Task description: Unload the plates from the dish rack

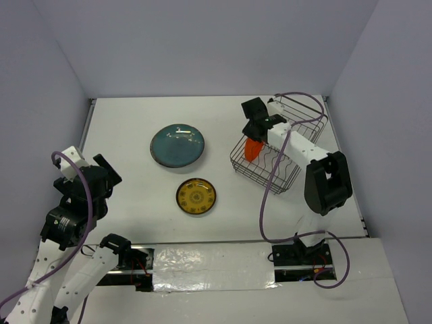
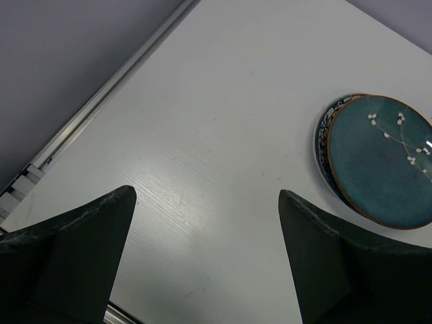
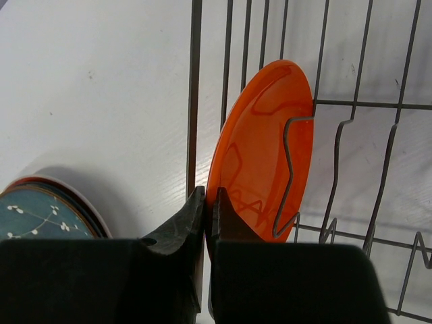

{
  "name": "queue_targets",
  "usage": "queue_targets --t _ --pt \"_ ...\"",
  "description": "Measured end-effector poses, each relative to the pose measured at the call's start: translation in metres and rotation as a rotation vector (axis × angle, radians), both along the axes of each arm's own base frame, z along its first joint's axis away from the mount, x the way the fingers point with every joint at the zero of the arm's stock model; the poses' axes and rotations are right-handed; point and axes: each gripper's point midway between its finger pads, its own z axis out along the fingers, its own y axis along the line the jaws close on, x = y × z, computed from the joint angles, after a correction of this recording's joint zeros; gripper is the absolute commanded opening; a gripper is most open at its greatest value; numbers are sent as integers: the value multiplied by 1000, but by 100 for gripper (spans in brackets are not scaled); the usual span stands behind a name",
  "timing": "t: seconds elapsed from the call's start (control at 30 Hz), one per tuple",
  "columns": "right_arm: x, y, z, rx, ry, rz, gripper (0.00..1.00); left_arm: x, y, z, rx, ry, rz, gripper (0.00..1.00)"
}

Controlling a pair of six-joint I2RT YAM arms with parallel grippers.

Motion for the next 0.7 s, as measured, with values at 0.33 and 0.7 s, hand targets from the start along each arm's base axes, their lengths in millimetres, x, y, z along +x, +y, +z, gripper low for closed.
queue_targets --t 0.33,0.7 --pt "-4 -1 13 3 -18 32 0 0 0 0 0 0 0 100" --pt "0 0 104 32 -193 89 0 0 0 0 0 0 0 100"
